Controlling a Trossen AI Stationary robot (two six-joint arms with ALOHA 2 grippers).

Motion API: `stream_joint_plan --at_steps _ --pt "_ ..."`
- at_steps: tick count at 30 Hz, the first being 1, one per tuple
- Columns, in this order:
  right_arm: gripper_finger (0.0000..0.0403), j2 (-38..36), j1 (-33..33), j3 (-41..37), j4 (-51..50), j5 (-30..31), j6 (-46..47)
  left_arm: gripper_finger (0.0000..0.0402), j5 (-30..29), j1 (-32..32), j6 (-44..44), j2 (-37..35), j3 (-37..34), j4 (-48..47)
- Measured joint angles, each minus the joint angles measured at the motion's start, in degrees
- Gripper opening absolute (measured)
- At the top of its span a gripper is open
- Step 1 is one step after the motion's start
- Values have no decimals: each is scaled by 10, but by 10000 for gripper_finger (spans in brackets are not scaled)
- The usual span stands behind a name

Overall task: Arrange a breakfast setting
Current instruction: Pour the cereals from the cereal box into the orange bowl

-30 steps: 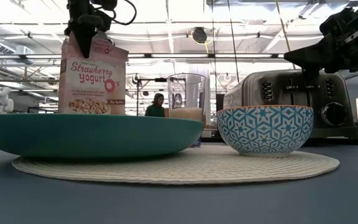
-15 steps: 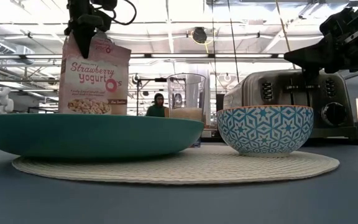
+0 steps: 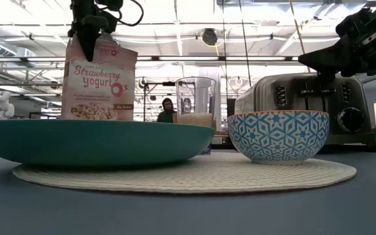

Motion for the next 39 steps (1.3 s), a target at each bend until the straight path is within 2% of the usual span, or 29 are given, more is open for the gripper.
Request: stream_joint_plan --at_steps 31,39 --pt "4 0 0 0 0 0 0 0 0 0 21 0 1 -4" --pt "4 0 0 0 0 0 0 0 8 0 18 -1 76 -26"
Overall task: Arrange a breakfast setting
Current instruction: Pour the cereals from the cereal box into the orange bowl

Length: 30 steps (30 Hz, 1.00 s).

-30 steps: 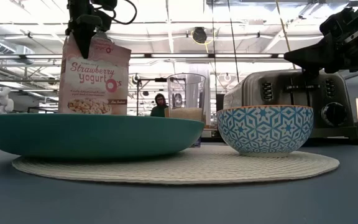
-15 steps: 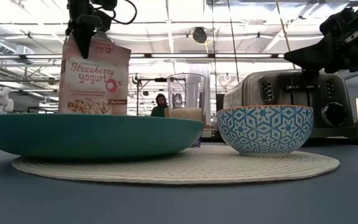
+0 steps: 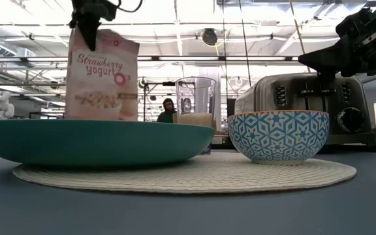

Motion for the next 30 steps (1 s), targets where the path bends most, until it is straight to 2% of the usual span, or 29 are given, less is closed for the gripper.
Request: stream_joint_plan --at_steps 16,20,24,30 --pt "4 0 0 0 33 -2 0 0 55 -65 -15 0 166 -7" --pt "8 0 0 0 81 14 63 0 56 -89 -17 0 204 -7" --pt "41 0 0 0 103 32 115 0 56 -112 -22 0 232 -7" --pt "143 0 0 0 109 41 147 0 56 -140 -25 0 256 -7"
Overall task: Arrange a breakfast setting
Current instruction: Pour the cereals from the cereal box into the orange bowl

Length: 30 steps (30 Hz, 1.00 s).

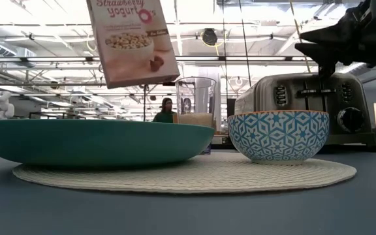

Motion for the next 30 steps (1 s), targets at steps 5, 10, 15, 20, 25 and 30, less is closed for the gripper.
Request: stream_joint_plan --at_steps 5,10,15,20,25,30 --pt "236 0 0 0 21 42 21 0 0 -16 -7 0 1 0" --pt "298 0 0 0 80 58 18 0 0 -30 -7 0 1 2" --pt "320 6 0 18 102 58 4 0 -1 -41 -8 0 1 3" --pt "322 51 0 64 106 55 -44 0 -1 -53 -8 0 1 7" --pt "322 129 0 113 98 66 -80 0 -1 -69 -8 0 1 23" --pt "322 224 0 166 97 109 -88 0 -1 -83 -8 0 1 35"
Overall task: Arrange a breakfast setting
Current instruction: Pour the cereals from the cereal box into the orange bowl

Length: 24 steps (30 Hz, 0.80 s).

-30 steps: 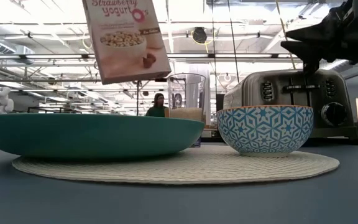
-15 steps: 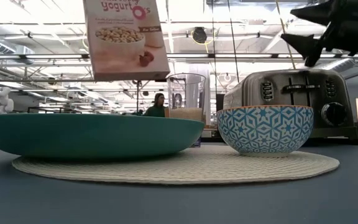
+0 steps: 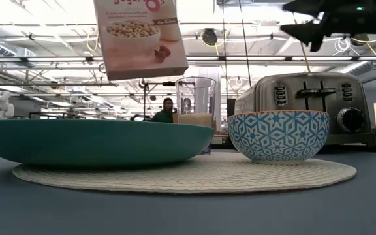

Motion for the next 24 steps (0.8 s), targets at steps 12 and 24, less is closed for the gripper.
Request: stream_joint_plan --at_steps 12,24 --pt "322 211 -14 158 -77 -1 -23 0 0 -34 1 0 0 13" --pt "322 362 -57 249 -79 -124 -74 0 0 -56 1 0 0 16"
